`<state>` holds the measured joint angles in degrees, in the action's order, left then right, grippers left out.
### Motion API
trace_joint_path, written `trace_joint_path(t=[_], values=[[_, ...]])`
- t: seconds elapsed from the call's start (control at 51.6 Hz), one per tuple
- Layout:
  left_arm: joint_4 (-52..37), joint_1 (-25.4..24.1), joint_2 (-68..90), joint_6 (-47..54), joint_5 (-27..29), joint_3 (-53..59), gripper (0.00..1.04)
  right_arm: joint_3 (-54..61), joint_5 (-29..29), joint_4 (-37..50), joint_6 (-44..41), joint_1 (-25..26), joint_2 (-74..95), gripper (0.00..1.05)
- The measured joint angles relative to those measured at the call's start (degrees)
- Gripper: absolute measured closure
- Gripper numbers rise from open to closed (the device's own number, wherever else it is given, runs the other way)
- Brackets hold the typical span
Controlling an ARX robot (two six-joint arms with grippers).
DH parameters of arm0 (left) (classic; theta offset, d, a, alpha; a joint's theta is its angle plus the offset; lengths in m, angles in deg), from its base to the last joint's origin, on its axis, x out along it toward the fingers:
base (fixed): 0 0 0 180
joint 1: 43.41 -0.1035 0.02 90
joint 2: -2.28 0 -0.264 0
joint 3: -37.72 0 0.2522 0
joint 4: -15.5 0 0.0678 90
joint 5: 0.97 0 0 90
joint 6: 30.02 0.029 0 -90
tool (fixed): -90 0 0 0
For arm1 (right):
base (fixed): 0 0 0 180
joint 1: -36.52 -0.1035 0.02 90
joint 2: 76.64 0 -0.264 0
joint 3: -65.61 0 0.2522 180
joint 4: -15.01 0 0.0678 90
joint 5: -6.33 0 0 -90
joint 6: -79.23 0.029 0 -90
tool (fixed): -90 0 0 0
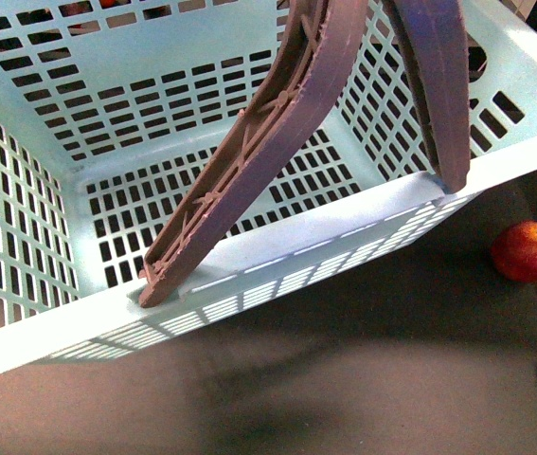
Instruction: Pick apple with right arm and hold basket with left
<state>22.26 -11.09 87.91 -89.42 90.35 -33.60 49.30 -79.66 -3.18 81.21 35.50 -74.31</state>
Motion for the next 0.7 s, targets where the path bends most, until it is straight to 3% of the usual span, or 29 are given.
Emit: trace_joint_path(t=[0.077, 0.155, 0.271, 0.329, 0.426, 0.523, 0.6, 0.697], values=[[0.0, 0.0, 0.0, 0.0, 0.1, 0.0, 0.89, -5.4, 7.2, -12.3, 4.2, 0.0, 8.7, 0.09], [-0.1, 0.1, 0.0, 0.0, -0.1, 0.0, 0.89, -8.1, 6.6, -16.6, 6.1, 4.0, 20.0, 0.09], [-0.1, 0.0, 0.0, -0.1, 0.0, 0.0, 0.89, -8.6, 2.2, -4.0, 3.3, 10.3, 35.2, 0.09], [-0.1, 0.0, 0.0, 0.0, 0.0, 0.0, 0.89, -9.3, 1.5, 2.0, 1.0, 11.6, 42.3, 0.09], [-0.1, 0.0, 0.0, 0.0, 0.1, 0.0, 0.89, -12.1, 0.4, 19.1, -5.0, 13.4, 61.0, 0.09], [-0.1, 0.0, 0.0, 0.0, 0.1, 0.0, 0.89, -17.8, -3.7, 34.0, -9.7, 13.7, 82.5, 0.09], [-0.1, 0.0, 0.0, 0.0, 0.0, 0.0, 0.89, -23.0, -5.0, 39.9, -12.8, 13.2, 96.3, 0.09], [-0.1, 0.0, 0.0, 0.0, -0.1, 0.0, 0.89, -29.5, -5.1, 39.8, -15.1, 12.7, 108.9, 0.09]])
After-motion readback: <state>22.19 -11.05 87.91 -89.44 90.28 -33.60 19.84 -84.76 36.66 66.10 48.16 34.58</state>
